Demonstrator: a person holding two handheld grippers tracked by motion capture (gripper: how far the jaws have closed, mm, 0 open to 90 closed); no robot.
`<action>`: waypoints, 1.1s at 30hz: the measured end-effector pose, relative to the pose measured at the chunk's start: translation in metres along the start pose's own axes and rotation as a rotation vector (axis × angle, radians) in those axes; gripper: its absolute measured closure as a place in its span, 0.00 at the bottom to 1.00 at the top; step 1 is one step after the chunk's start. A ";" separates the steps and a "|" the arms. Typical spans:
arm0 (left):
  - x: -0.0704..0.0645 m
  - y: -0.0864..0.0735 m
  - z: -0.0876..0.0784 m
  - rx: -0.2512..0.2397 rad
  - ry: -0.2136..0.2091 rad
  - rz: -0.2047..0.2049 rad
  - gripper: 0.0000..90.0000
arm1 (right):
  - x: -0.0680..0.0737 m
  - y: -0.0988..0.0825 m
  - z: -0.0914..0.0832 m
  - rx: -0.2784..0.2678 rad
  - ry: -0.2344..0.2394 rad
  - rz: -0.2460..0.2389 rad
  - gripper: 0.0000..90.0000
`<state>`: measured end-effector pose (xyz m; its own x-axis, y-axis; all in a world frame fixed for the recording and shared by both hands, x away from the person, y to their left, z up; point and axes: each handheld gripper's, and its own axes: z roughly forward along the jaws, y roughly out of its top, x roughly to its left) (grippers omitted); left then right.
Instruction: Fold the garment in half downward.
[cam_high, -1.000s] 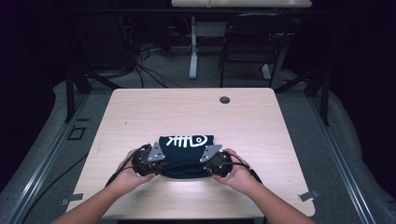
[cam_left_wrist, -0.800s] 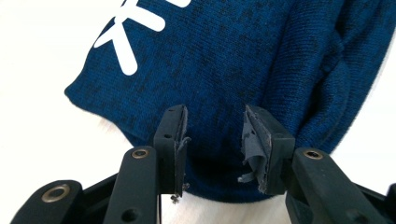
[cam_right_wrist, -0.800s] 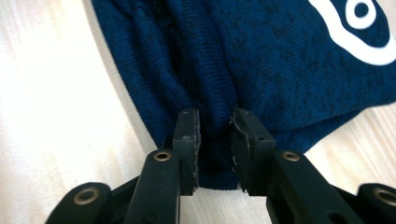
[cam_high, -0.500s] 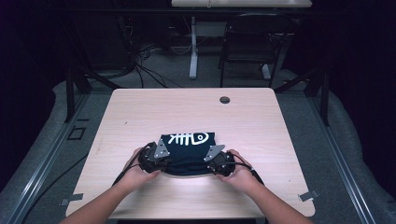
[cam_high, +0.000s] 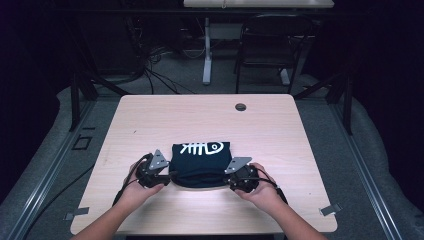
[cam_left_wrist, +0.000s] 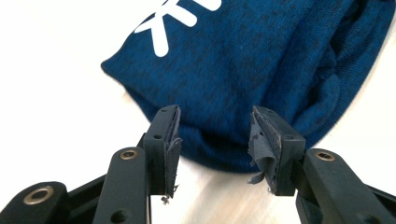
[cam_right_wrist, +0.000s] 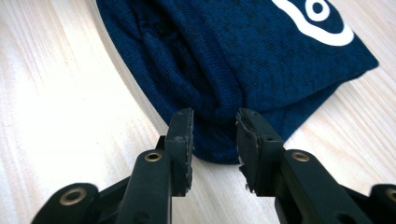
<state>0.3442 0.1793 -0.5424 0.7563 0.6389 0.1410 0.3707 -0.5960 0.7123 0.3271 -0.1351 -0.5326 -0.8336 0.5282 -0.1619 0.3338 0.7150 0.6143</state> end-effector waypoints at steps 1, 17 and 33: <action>0.001 -0.005 -0.005 -0.009 -0.003 -0.030 0.59 | 0.000 -0.001 -0.001 -0.006 0.001 0.012 0.72; 0.009 -0.047 -0.035 -0.067 0.015 -0.193 0.57 | 0.003 -0.027 -0.015 -0.055 -0.038 0.132 0.65; 0.015 -0.066 -0.043 -0.118 0.040 -0.230 0.57 | -0.004 -0.049 -0.017 -0.116 -0.080 0.214 0.62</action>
<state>0.3077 0.2493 -0.5574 0.6367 0.7710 -0.0090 0.4633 -0.3733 0.8038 0.3065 -0.1797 -0.5485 -0.7106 0.6994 -0.0763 0.4421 0.5283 0.7249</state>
